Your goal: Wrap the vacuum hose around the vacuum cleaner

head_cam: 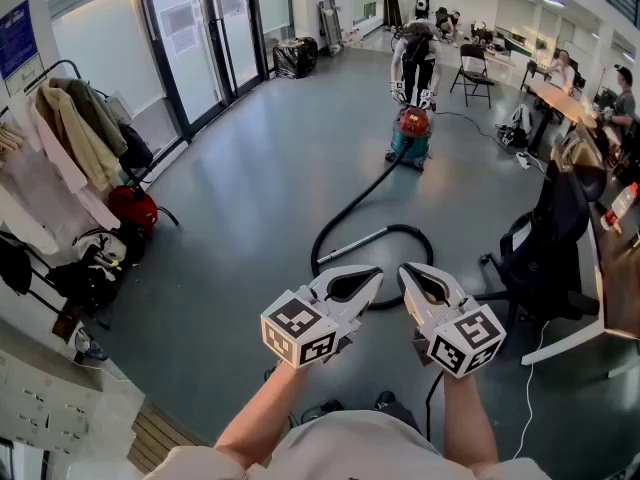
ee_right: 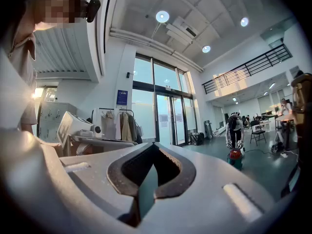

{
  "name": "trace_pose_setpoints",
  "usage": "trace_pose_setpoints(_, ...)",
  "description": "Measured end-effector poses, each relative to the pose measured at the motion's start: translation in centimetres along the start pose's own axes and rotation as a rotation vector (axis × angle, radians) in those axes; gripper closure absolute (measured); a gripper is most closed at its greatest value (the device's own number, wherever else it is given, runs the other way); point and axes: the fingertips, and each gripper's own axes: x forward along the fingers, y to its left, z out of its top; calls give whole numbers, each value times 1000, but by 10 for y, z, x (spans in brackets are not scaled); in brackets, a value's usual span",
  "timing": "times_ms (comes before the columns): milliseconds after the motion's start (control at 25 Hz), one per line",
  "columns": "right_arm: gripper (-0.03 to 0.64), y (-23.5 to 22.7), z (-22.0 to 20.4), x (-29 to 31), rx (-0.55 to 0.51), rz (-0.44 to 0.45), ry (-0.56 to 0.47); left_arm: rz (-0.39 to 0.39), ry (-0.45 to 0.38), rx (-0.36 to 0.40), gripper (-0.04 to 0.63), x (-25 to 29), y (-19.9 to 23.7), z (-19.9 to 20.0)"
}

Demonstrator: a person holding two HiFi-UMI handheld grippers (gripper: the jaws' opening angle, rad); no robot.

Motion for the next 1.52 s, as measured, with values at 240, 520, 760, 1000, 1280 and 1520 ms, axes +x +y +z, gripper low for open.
trace_pose_setpoints(240,595,-3,-1,-1,29,-9,-9,-3,6,-4,595,2,-1,-3)
trace_pose_setpoints(520,595,0,-4,1,40,-6,-8,2,4,-13,595,-2,0,-6)
trace_pose_setpoints(760,595,-1,-6,1,42,-13,0,0,2,-22,595,-3,2,-8)
trace_pose_setpoints(1000,594,-4,-11,13,39,-27,19,8,-10,-25,595,-8,25,-11)
trace_pose_setpoints(1280,595,-30,-21,22,74,-63,43,12,12,-54,595,7,50,-19)
trace_pose_setpoints(1520,594,-78,-26,41,107,-57,35,25,48,-56,595,44,79,-28)
